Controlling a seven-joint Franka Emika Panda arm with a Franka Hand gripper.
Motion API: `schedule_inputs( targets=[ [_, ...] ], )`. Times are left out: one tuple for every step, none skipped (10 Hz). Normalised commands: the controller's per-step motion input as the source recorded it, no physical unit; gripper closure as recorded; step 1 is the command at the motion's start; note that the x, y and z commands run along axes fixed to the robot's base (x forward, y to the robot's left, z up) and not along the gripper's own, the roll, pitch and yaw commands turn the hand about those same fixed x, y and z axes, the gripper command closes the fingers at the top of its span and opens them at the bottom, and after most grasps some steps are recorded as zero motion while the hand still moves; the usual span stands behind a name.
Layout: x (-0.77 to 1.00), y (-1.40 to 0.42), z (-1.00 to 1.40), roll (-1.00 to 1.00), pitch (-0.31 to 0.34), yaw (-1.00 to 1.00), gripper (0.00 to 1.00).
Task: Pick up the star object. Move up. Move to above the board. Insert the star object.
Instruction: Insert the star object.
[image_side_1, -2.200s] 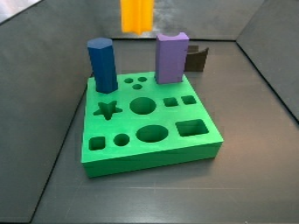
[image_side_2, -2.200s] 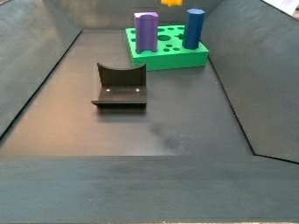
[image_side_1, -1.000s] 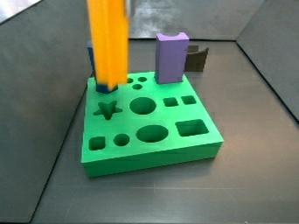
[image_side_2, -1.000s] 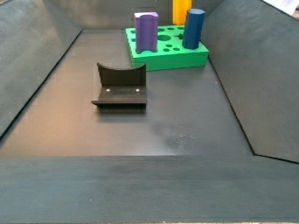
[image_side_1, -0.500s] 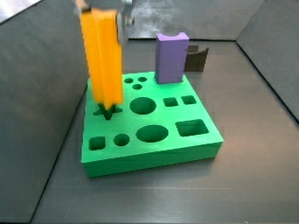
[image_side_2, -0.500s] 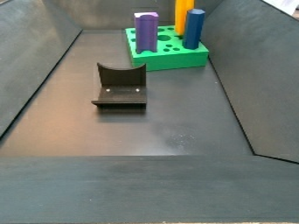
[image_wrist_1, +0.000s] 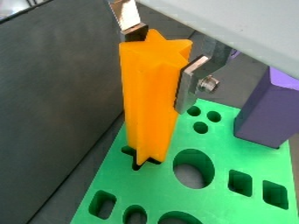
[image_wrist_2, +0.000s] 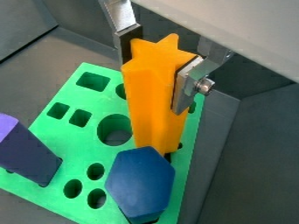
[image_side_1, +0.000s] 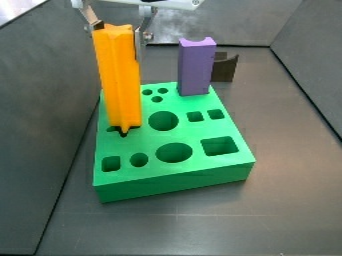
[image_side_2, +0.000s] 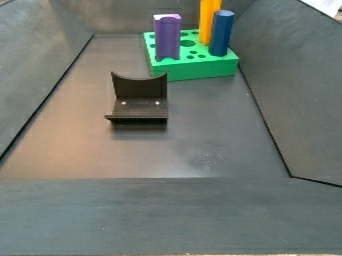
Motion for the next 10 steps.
schedule_inputs(
  targets=[
    [-0.08,-0.26,-0.47,0.08,-0.101,0.24,1.0],
    [-0.13,-0.33,-0.43,0.06,-0.141,0.18,1.0],
    [-0.13,-0.27,-0.48,0.09,-0.171,0.14,1.0],
    [0.0,-0.15,-0.58,0.12,-0.167,0.23,1.0],
    [0.01,-0.03,-0.69,0.16,-0.156,0.37,1.0],
    [0.11,-0.01,-0.73,0.16,-0.14,0.47,1.0],
    [0.19,-0.01,-0.74,0.14,-0.113,0.52,1.0],
    [0.26,0.0,-0.71,0.1,-0.1,0.51,1.0],
    [0.28,0.0,-0.72,0.13,-0.133,0.36,1.0],
    [0.16,0.0,-0.64,0.17,-0.123,0.21,1.0]
  ],
)
